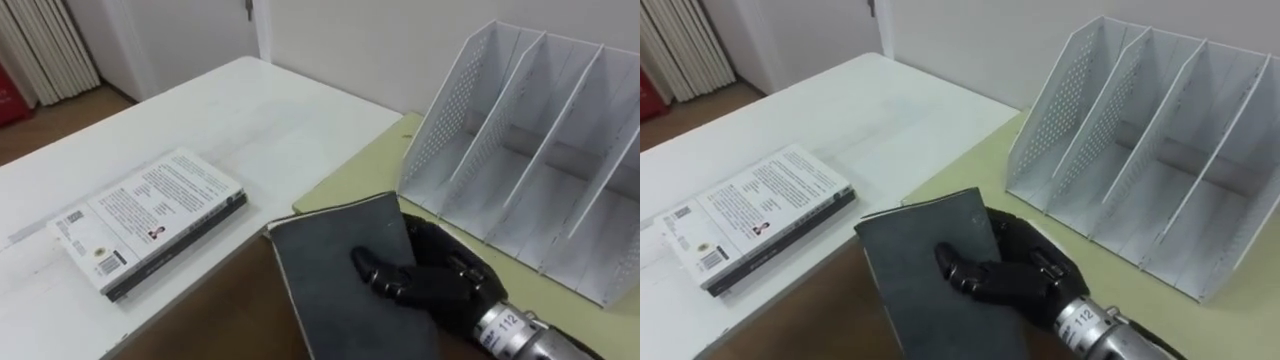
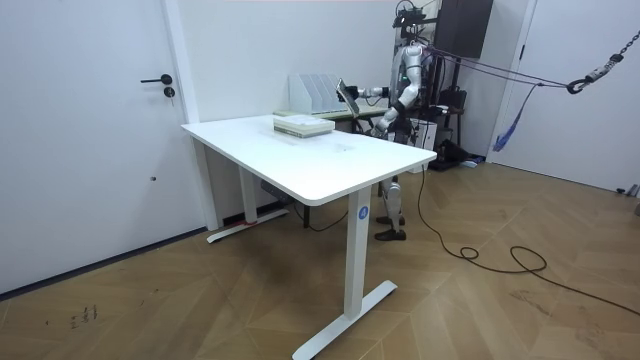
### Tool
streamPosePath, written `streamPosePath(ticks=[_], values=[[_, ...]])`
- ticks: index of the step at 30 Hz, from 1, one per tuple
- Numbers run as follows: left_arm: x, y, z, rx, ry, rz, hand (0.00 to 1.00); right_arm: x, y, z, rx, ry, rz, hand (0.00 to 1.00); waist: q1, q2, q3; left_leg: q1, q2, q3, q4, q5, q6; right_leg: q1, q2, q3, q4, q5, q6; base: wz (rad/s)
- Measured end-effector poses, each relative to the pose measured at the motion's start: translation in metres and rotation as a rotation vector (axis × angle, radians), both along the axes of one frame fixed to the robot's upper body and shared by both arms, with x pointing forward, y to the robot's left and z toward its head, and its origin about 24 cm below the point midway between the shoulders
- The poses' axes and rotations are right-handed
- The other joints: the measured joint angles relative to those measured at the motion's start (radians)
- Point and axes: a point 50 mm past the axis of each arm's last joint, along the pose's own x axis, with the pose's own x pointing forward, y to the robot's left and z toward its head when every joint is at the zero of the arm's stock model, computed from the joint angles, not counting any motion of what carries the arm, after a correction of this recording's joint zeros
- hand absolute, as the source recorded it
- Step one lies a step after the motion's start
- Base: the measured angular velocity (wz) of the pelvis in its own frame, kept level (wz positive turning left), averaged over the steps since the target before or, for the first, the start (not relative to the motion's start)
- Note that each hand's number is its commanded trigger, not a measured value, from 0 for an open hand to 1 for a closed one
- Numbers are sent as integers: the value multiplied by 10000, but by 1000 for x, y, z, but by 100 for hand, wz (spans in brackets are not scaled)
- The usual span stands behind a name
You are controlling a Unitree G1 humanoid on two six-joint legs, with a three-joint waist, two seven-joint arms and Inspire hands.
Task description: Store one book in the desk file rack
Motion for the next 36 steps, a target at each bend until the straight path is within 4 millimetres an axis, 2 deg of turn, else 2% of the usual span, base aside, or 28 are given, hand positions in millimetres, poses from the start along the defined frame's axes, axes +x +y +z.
streamPosePath(ticks=[3, 6, 13, 18, 21, 23, 27, 32, 36], values=[[-14, -1, -13, 163, 634, 457, 0, 3, -2, 6, -327, -406, -989, 100, -37, -34, -22, 193, -2, 61, -37, -1, -1, 197, -18, -9, -58, -1, 3, -2], [-24, -3, -18, 262, 892, 687, 0, 6, -8, 19, -1568, -1169, -1994, 100, -33, -34, -22, 173, -3, 59, -59, -2, -2, 175, -13, -19, -83, 1, 4, 0], [-49, 2, -31, 918, 1638, 1385, 0, 16, -18, 63, -3004, -3538, -4946, 100, 9, 91, -89, 205, -4, 111, -197, 8, -16, 33, 19, 23, -63, 2, 1, -2], [-61, 10, -36, 1198, 1965, 2091, 0, 22, -28, 92, -2959, -4873, -7205, 100, 3, 50, -69, 219, -11, 121, -246, 11, -20, 25, 36, 31, -74, 0, 2, 0], [-69, 15, -38, 1392, 2220, 2389, 0, 16, -36, 110, -3063, -5855, -8727, 100, 29, -84, -52, 195, -63, 113, -298, 19, -34, 27, 42, -4, -177, 1, -1, 0], [-74, 17, -40, 1392, 2435, 2875, 0, 16, -40, 121, -2925, -6482, -9865, 100, 19, -179, -78, 196, -65, 115, -312, 20, -36, 34, 42, -19, -207, 1, 0, 0], [-79, 19, -42, 1529, 2685, 2985, 0, 14, -49, 130, -2807, -6899, -11128, 100, 29, -272, -115, 242, -78, 103, -315, 20, -36, 69, 31, -67, -201, 2, 1, 0], [-84, 20, -44, 1581, 2825, 3403, 0, 16, -67, 151, -2220, -7555, -13251, 100, 60, -291, -102, 228, -91, 45, -320, 20, -35, 65, 25, -110, -198, 2, 2, 0], [-88, 21, -45, 1587, 2939, 3631, 0, 15, -78, 160, -2000, -8041, -14496, 100, 54, -289, -101, 205, -122, -150, -328, 30, -44, 66, 20, -199, -180, 2, 1, 6]])
